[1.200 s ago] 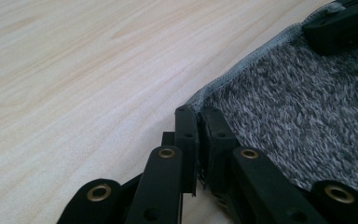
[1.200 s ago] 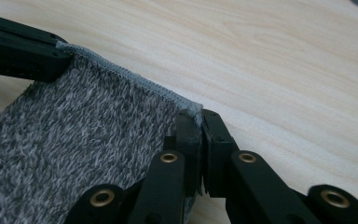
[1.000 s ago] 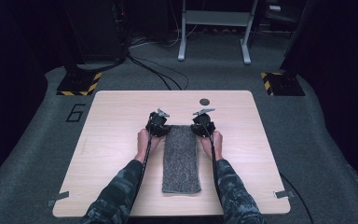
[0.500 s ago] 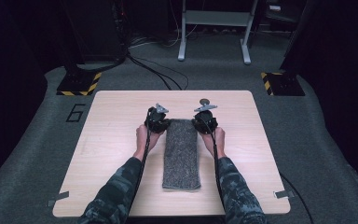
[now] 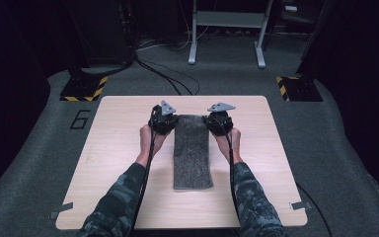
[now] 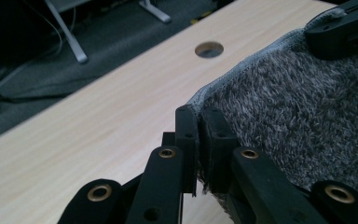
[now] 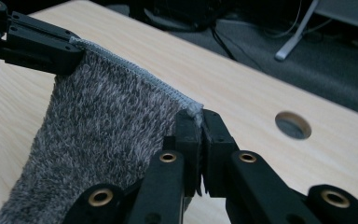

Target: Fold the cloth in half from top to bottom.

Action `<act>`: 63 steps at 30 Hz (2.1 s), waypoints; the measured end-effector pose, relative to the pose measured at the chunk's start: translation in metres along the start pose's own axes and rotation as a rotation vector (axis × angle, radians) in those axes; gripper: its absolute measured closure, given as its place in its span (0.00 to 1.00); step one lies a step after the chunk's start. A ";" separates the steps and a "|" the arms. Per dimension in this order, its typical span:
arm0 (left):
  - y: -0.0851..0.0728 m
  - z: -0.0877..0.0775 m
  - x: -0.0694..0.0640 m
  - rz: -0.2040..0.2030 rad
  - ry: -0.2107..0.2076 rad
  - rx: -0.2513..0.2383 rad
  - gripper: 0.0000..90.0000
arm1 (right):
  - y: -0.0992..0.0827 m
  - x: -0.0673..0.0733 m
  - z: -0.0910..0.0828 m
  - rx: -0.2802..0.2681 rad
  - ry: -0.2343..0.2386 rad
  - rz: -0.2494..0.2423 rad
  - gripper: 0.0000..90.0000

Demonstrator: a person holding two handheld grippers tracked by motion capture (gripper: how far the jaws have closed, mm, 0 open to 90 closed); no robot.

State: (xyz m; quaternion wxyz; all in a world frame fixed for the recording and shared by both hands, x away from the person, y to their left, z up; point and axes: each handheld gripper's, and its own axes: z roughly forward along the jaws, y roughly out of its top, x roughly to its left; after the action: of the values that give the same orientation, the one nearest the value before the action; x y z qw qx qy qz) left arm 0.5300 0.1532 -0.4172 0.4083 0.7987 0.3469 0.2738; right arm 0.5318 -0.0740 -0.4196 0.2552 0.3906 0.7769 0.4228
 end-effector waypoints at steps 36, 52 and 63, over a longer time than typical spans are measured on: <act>-0.042 -0.035 -0.038 0.041 -0.081 0.005 0.91 | -0.051 0.030 -0.050 -0.056 0.073 -0.041 0.95; -0.073 -0.044 -0.057 0.073 -0.111 0.029 0.90 | -0.084 0.046 -0.057 -0.004 0.108 -0.053 0.95; -0.092 -0.044 -0.070 0.059 -0.132 0.069 0.88 | -0.104 0.054 -0.059 0.023 0.105 -0.055 0.93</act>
State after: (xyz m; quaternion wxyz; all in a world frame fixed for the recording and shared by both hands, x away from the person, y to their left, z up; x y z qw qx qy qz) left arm 0.4249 0.1590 -0.4829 0.3942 0.8385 0.3050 0.2203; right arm 0.4176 -0.0917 -0.4821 0.2212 0.3494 0.8043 0.4268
